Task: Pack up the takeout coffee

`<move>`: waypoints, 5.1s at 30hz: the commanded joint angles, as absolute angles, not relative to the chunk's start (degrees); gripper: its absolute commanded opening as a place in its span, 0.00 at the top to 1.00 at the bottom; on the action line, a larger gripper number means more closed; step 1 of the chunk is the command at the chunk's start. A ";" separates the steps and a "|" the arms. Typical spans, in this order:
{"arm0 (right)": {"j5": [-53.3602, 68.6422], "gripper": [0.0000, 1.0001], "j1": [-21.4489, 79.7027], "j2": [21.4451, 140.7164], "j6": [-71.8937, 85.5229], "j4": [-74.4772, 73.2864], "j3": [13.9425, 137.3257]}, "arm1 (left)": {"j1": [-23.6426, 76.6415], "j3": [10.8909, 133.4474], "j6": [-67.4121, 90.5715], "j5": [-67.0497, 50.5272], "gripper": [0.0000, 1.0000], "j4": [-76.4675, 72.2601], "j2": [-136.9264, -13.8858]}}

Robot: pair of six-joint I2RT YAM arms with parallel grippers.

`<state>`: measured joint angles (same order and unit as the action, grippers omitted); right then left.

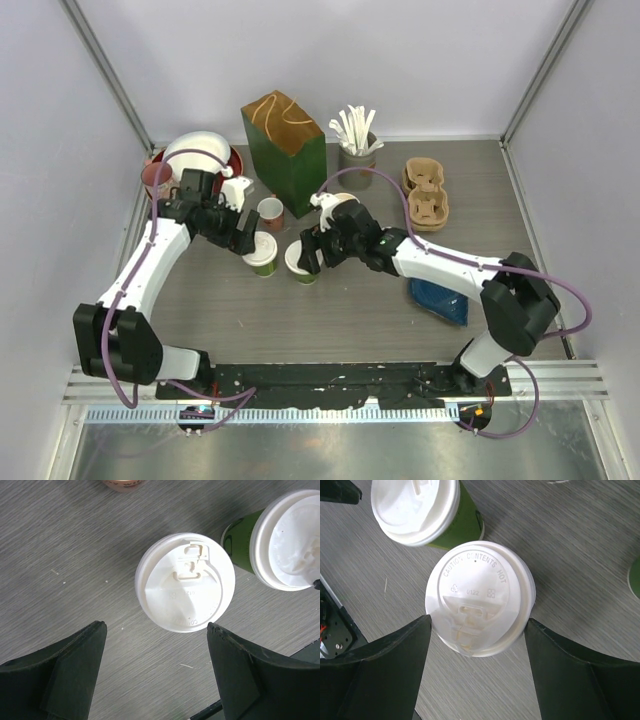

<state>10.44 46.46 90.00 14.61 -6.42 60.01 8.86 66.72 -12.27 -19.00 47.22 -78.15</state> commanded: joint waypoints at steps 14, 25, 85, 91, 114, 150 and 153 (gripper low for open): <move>14.06 0.23 47.81 102.12 17.67 -1.14 68.99 | 1.41 69.08 -15.47 -20.21 0.14 48.60 -76.81; 14.94 0.23 49.83 109.42 17.14 -1.58 77.43 | -2.81 71.72 -15.64 -20.92 0.14 47.37 -79.19; 13.90 0.06 52.65 113.68 -2.97 -23.46 114.71 | -5.10 76.55 -17.31 -18.55 0.14 49.83 -73.92; -2.85 0.12 51.95 106.53 -8.87 -24.96 113.90 | -5.27 77.17 -15.65 -18.19 0.14 48.96 -74.00; -6.06 0.45 43.42 129.37 -15.55 -35.77 140.19 | -5.36 76.29 -14.94 -19.86 0.14 51.77 -71.81; -15.64 0.99 63.53 90.98 -20.84 -38.22 118.50 | -5.27 78.13 -13.71 -19.95 0.13 54.40 -70.23; -16.17 0.99 65.21 84.14 -14.43 -37.80 110.41 | -5.36 79.36 -13.97 -18.72 0.13 56.24 -70.05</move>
